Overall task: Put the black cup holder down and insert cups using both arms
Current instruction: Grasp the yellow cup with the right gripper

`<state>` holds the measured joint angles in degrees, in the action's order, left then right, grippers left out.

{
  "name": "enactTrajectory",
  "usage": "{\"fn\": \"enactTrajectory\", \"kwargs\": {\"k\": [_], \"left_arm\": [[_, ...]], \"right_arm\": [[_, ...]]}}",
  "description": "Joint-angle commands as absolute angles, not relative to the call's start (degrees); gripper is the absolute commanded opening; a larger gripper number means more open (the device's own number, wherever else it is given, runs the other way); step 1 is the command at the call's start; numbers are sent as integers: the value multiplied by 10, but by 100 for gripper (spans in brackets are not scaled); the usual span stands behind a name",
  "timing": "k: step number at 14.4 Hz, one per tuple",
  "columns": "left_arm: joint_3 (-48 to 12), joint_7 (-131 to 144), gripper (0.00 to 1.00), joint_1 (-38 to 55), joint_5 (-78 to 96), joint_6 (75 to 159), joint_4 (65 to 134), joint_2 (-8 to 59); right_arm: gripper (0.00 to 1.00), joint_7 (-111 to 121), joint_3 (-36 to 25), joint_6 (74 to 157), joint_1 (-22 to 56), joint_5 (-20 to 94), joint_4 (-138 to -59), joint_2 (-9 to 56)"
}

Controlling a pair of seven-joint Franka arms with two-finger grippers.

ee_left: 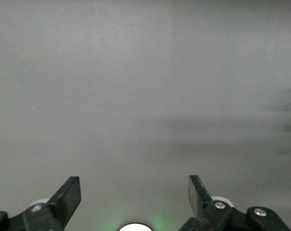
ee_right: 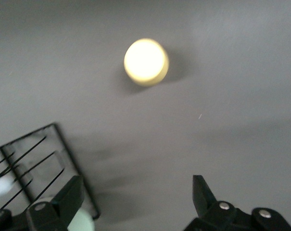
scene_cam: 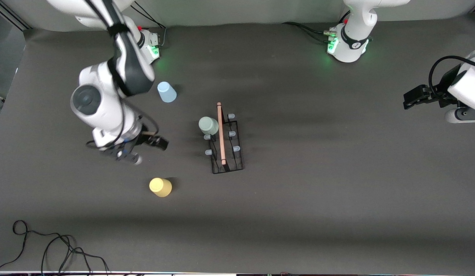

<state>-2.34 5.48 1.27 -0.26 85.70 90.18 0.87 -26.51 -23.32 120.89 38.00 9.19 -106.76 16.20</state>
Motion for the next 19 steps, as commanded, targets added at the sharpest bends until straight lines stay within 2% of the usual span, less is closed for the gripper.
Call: {"fn": "enactTrajectory", "kwargs": {"k": [1, 4, 7, 13, 17, 18, 19], "left_arm": [[-23, 62, 100, 13, -1, 869, 904, 7], [-22, 62, 100, 14, -1, 866, 904, 8], [-23, 62, 100, 14, -1, 864, 904, 8], [-22, 63, 100, 14, -1, 864, 904, 8], [-23, 62, 100, 13, -1, 865, 904, 8], [-22, 62, 100, 14, 1, 865, 904, 8], [-22, 62, 100, 14, -1, 865, 904, 8]], "right_arm": [[100, -195, -232, 1226, 340, 138, -990, 253], [100, -146, -232, 1237, 312, 225, -925, 330], [100, -143, -232, 1260, 301, 236, -883, 387], [100, -144, -215, 1341, 302, 264, -882, 446], [99, -143, -214, 1337, 307, 263, -892, 451], [71, -141, -215, 1337, 308, 262, -896, 450], [5, -128, -214, 1336, 308, 262, -898, 449]]}}
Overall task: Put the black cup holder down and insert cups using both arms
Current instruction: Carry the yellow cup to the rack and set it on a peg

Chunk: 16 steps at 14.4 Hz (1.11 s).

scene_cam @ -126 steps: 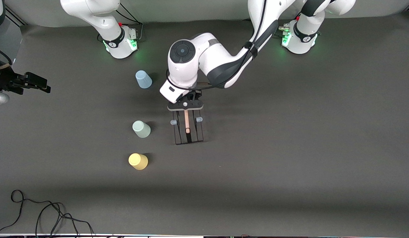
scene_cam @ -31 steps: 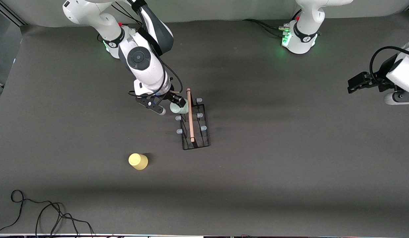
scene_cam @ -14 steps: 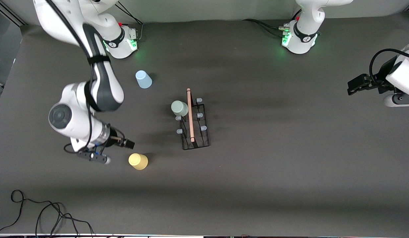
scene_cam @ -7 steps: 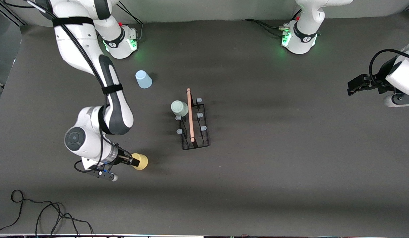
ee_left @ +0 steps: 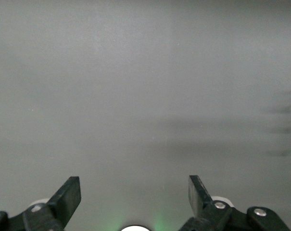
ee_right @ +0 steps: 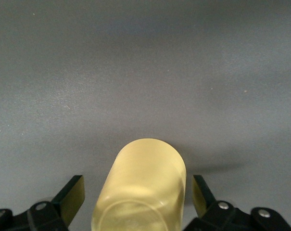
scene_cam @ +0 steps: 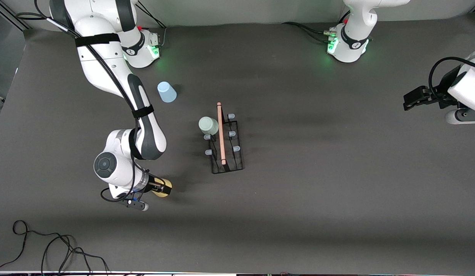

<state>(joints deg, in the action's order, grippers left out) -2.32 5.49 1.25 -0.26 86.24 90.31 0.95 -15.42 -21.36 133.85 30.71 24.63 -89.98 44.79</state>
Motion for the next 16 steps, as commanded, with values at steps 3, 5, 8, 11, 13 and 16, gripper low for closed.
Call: {"fn": "enactTrajectory", "kwargs": {"k": [3, 5, 8, 11, 13, 16], "left_arm": [[-22, 63, 100, 13, 1, 866, 904, 8], [-22, 62, 100, 13, 1, 865, 904, 8], [-22, 63, 100, 14, 1, 866, 904, 8], [-23, 63, 100, 13, 1, 865, 904, 8], [-23, 62, 100, 13, 1, 865, 904, 8], [-22, 62, 100, 13, 1, 866, 904, 8]], "right_arm": [[0, -119, -216, 1325, 313, 260, -898, 437], [0, -121, -221, 1257, 316, 254, -894, 401], [0, -134, -223, 1180, 319, 246, -897, 327], [0, -239, -222, 1132, 358, 194, -895, 271], [0, -328, -221, 1123, 394, 189, -893, 258], [0, -439, -222, 1140, 456, 185, -889, 267]]}}
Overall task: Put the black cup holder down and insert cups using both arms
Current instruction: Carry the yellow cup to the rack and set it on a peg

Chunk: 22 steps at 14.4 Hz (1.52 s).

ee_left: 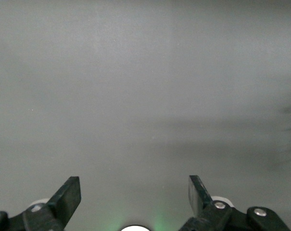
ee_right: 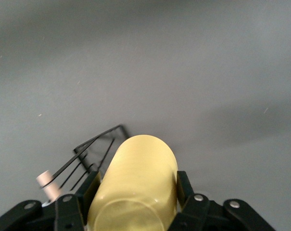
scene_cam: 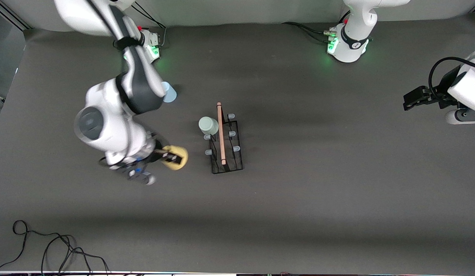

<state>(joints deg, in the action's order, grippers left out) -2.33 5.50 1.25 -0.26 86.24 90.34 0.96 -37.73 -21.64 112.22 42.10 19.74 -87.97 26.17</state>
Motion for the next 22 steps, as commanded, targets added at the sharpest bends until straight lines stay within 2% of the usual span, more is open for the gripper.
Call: {"fn": "enactTrajectory", "kwargs": {"k": [1, 6, 11, 12, 13, 16, 22], "left_arm": [[-23, 62, 100, 14, 1, 866, 904, 9], [-22, 63, 100, 14, 1, 866, 904, 8], [-22, 63, 100, 14, 1, 866, 905, 9], [-23, 62, 100, 14, 1, 867, 908, 8], [-22, 62, 100, 14, 1, 867, 908, 9], [-22, 63, 100, 13, 1, 867, 908, 8], [-22, 62, 100, 13, 1, 866, 908, 8]], "right_arm": [[0, -450, -222, 1150, 463, 185, -889, 271], [0, -509, -221, 1203, 495, 184, -889, 305], [0, -509, -221, 1212, 500, 183, -891, 322], [59, -509, -221, 1212, 500, 183, -891, 323], [100, -508, -222, 1212, 500, 183, -891, 323], [100, -497, -224, 1195, 491, 183, -888, 308], [100, -380, -314, 1000, 490, 180, -871, 213]]}}
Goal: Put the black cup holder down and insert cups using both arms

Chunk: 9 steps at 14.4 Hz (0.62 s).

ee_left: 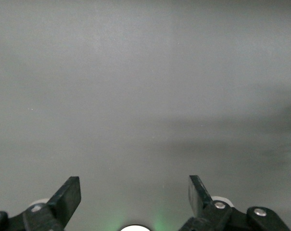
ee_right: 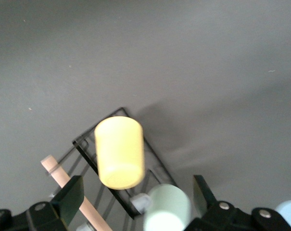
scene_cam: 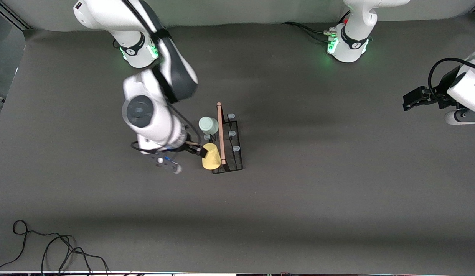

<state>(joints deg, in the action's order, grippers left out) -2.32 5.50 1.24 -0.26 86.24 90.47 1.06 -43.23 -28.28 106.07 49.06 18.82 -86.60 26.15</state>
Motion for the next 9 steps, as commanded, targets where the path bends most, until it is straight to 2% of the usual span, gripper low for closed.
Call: {"fn": "enactTrajectory", "kwargs": {"k": [1, 3, 6, 9], "left_arm": [[-22, 62, 100, 13, 1, 866, 908, 8], [-22, 57, 100, 13, 1, 866, 908, 7], [-21, 54, 100, 13, 1, 866, 907, 7], [-21, 54, 100, 13, 1, 866, 907, 6]], "right_arm": [[100, -345, -336, 967, 490, 181, -871, 194], [100, -266, -389, 898, 491, 176, -872, 160], [100, -168, -445, 844, 491, 117, -861, 114], [100, -61, -507, 783, 490, 85, -818, 113]]}}
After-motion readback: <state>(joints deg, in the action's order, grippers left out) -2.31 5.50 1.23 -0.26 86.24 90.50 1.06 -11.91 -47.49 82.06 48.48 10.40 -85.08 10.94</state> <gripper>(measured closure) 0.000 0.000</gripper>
